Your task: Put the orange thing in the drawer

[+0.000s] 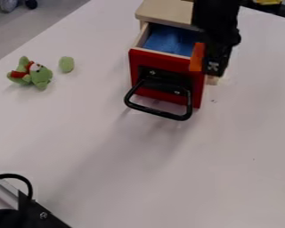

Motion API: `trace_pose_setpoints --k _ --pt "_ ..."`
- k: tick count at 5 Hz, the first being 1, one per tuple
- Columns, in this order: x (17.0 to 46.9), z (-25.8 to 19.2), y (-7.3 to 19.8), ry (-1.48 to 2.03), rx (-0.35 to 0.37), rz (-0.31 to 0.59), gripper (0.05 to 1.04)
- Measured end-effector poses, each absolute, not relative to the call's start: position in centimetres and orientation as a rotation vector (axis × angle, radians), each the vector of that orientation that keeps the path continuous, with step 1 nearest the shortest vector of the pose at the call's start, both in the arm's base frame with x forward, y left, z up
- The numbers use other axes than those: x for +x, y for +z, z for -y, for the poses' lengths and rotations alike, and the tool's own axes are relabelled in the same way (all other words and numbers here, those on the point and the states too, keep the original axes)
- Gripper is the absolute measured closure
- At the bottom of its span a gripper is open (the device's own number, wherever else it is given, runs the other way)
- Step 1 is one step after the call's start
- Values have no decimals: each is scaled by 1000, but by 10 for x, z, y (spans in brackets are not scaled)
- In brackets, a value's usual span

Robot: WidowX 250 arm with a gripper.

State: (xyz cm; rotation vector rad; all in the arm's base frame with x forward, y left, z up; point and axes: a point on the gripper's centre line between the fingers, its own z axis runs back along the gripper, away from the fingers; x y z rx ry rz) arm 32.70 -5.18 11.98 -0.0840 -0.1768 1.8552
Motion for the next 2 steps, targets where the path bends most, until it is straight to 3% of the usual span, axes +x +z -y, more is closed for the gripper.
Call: trace_pose_setpoints --k 2 --pt "360 20 124 1939 -85 188 511"
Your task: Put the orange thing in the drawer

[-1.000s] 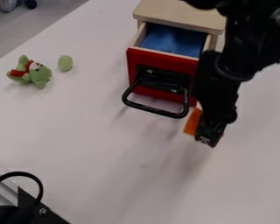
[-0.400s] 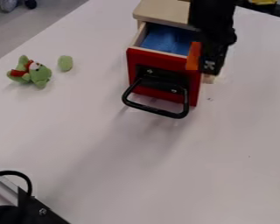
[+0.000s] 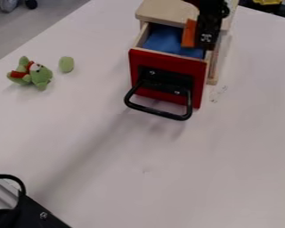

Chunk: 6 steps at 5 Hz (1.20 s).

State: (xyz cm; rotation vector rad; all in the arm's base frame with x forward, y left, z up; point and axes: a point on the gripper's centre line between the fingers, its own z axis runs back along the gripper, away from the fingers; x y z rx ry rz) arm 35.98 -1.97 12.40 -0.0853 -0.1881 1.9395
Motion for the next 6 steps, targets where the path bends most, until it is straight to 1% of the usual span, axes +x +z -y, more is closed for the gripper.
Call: trace_pose_setpoints --k 1,3,4,5,6 --pt "370 3 114 1971 -43 188 511" --pt "364 -10 98 1978 3 171 511" --pt "363 -12 92 1978 0 164 458" --pt "362 -16 92 1977 -4 149 191" --pt "361 -16 93 1970 4 142 140"
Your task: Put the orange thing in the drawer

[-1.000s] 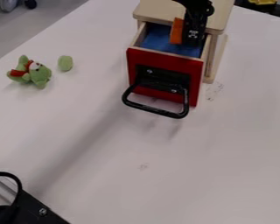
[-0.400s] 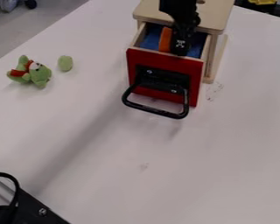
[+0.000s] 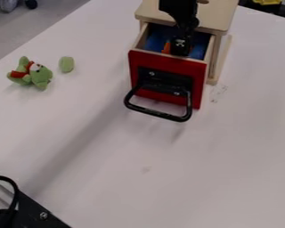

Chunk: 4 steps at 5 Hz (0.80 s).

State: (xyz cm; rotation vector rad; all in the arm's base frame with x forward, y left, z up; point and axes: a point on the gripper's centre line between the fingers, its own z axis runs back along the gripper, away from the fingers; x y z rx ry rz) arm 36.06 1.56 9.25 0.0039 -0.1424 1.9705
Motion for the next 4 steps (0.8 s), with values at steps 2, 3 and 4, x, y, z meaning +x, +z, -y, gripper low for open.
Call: trace_pose_setpoints --k 2,3,4 --pt "356 -15 96 1956 10 132 127" --pt "343 -21 113 1959 30 157 98" --pt "337 -21 145 1962 -35 207 98"
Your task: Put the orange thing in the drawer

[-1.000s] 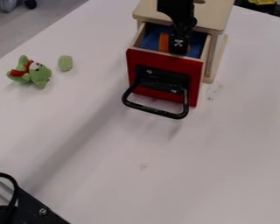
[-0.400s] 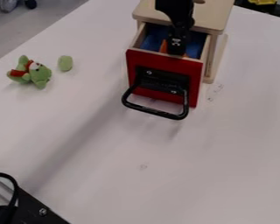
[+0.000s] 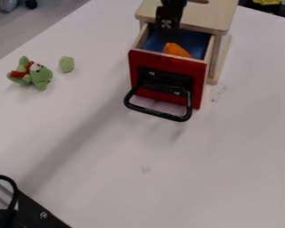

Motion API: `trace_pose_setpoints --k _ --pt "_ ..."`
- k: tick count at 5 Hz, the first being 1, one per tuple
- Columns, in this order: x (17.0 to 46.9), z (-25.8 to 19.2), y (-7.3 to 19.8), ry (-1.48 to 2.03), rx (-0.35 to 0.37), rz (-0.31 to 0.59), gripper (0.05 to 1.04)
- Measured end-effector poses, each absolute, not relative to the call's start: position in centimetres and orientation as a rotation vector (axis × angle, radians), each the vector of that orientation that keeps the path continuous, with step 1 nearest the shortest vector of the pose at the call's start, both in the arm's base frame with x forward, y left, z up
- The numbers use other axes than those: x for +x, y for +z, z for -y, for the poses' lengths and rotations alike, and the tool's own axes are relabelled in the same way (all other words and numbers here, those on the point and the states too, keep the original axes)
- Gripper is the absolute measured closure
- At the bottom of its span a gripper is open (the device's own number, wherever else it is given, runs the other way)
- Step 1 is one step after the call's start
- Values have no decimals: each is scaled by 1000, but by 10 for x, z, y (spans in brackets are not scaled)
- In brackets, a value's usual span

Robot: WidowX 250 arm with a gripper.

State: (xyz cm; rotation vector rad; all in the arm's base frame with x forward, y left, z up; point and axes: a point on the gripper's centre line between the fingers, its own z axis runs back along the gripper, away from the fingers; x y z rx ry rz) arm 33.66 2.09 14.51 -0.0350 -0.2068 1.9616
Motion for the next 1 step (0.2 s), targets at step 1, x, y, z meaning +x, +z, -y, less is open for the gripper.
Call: trace_pose_setpoints --k 1 --pt "336 -21 149 1959 -45 214 98"
